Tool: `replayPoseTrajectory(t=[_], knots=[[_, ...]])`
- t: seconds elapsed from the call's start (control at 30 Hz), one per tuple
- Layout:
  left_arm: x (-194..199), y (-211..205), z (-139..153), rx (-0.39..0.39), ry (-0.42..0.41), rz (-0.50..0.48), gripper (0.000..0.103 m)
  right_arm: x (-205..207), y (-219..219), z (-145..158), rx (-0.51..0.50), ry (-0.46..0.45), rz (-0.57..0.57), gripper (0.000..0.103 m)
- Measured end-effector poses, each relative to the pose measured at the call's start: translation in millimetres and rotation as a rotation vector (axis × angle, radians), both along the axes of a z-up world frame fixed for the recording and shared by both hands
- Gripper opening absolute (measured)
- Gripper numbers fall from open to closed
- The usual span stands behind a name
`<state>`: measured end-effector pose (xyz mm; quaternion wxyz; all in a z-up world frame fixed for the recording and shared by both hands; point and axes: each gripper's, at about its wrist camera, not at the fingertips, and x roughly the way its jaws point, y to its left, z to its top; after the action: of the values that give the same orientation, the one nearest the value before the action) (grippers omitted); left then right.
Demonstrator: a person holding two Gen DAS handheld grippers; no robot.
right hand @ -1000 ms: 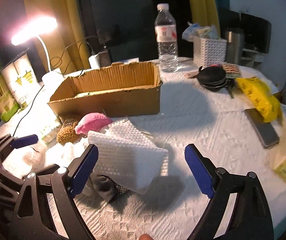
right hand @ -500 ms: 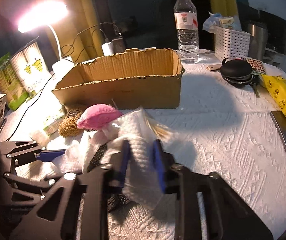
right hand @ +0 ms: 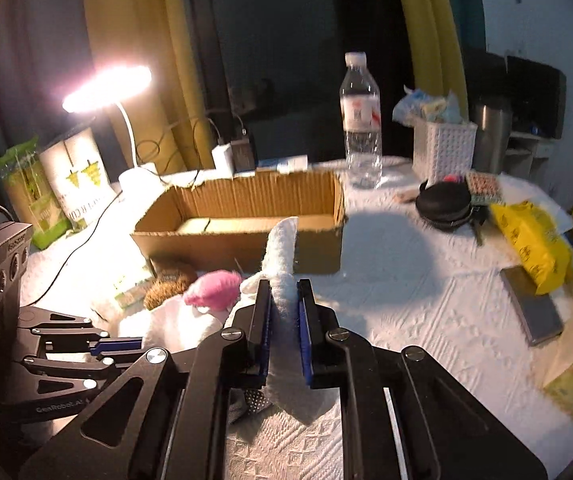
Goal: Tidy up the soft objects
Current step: 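Carry both white paper towels into the cardboard box and open both tools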
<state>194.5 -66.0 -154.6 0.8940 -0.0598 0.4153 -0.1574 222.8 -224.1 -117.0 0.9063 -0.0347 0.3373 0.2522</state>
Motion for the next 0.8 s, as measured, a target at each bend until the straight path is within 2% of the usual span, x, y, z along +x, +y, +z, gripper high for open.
replayPoseTrajectory(t=[0.33,0.8], knots=[[-18,23,61,-0.037,-0.156,0.014,0.007,-12,4,31,-0.006,-0.08,-0.008,0.013],[3,49,127,-0.061,-0.337,0.025,0.008,3,16,64,-0.012,-0.176,-0.009,0.013]])
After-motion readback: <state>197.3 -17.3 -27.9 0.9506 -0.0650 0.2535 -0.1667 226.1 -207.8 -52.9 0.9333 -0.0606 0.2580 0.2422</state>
